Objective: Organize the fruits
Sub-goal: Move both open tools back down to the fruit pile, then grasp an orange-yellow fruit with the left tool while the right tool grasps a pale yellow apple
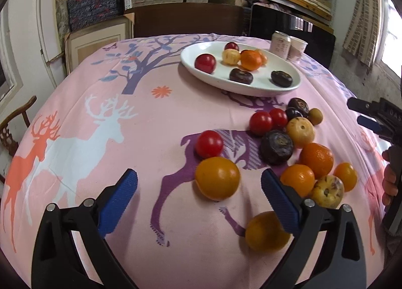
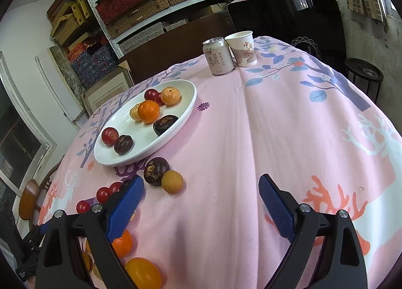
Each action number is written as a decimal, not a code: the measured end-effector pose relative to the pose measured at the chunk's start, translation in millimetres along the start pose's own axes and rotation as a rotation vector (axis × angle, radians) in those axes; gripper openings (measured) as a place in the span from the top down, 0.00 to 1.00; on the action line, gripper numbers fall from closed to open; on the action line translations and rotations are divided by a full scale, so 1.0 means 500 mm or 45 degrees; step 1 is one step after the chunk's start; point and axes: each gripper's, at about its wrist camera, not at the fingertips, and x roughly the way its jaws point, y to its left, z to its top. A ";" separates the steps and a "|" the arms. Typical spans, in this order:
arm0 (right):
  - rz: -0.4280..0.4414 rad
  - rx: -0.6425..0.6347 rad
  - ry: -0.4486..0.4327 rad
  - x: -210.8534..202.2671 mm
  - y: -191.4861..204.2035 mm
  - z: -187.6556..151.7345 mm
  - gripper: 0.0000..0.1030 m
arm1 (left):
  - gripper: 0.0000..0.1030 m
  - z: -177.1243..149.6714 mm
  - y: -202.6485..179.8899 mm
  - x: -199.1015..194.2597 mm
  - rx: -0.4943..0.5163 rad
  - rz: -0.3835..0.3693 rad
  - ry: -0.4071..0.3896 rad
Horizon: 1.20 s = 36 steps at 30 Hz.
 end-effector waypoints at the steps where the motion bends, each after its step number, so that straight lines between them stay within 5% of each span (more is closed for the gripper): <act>1: 0.000 -0.002 0.000 -0.001 0.000 0.000 0.09 | 0.19 0.000 -0.003 0.001 0.008 -0.011 0.005; 2: -0.001 -0.006 0.000 -0.001 0.002 -0.001 0.09 | 0.31 0.000 -0.003 0.004 0.006 -0.028 0.016; 5: -0.003 -0.010 0.001 0.000 0.003 -0.001 0.09 | 0.42 -0.001 0.005 0.017 -0.025 -0.069 0.058; 12: -0.004 -0.047 0.011 0.004 0.014 -0.005 0.09 | 0.48 0.004 -0.003 0.035 -0.021 -0.090 0.084; 15: -0.011 -0.083 0.025 0.009 0.025 -0.009 0.09 | 0.62 0.006 -0.009 0.041 -0.010 -0.107 0.096; 21: -0.007 -0.106 0.032 0.011 0.028 -0.012 0.09 | 0.63 0.012 -0.005 0.033 -0.014 -0.082 0.060; 29: 0.203 -0.238 0.139 0.015 0.090 -0.041 0.10 | 0.63 0.015 0.023 0.034 -0.064 -0.014 0.061; 32: 0.199 -0.304 0.130 0.016 0.119 -0.051 0.10 | 0.63 0.013 0.022 0.034 -0.055 -0.016 0.063; 36: 0.232 -0.270 0.204 0.046 0.132 -0.042 0.24 | 0.63 0.013 0.022 0.043 -0.062 -0.032 0.087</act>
